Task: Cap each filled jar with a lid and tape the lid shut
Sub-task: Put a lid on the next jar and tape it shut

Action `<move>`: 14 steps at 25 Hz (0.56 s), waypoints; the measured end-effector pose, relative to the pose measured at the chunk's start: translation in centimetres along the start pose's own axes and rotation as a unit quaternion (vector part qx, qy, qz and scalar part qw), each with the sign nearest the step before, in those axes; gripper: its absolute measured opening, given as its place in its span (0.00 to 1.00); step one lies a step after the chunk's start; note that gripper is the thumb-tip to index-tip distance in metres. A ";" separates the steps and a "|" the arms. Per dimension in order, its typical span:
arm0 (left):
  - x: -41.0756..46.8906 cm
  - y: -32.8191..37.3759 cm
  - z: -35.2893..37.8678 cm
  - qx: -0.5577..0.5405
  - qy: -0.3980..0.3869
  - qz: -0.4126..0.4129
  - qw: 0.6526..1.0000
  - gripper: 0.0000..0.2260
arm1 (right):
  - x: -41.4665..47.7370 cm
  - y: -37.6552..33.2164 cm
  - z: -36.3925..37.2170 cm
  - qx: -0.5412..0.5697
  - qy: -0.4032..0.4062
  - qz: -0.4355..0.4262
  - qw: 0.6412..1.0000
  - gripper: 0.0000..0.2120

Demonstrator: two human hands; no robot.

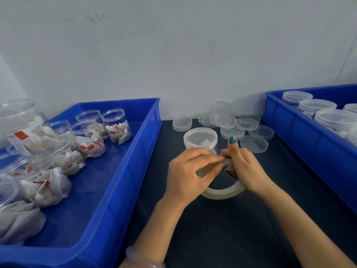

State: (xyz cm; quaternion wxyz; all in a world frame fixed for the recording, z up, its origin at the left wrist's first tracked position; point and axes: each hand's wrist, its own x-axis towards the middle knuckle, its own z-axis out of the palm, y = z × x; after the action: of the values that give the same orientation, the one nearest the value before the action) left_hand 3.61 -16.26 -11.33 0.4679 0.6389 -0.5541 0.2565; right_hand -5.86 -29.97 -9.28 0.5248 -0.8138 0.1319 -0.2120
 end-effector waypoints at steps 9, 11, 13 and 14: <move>0.1 0.2 -0.3 0.094 0.034 0.093 0.991 0.06 | 0.2 -0.1 -0.2 -0.021 -0.012 0.012 1.000 0.41; 0.1 0.2 -0.3 0.123 0.038 0.112 0.985 0.05 | 0.1 -0.2 -0.2 -0.023 -0.013 0.018 0.999 0.43; 0.0 0.2 -0.4 0.180 0.036 0.150 0.972 0.05 | 0.0 -0.3 -0.3 -0.031 -0.026 0.028 0.999 0.41; 0.0 0.2 -0.4 0.205 0.035 0.168 0.964 0.06 | -0.1 -0.5 -0.4 -0.034 -0.035 0.032 0.998 0.40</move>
State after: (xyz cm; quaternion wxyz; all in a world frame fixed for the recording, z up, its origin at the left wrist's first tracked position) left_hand 3.49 -15.93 -11.13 0.2961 0.6098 -0.5723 0.4615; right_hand -6.14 -30.02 -8.77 0.5079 -0.8332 0.1465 -0.1623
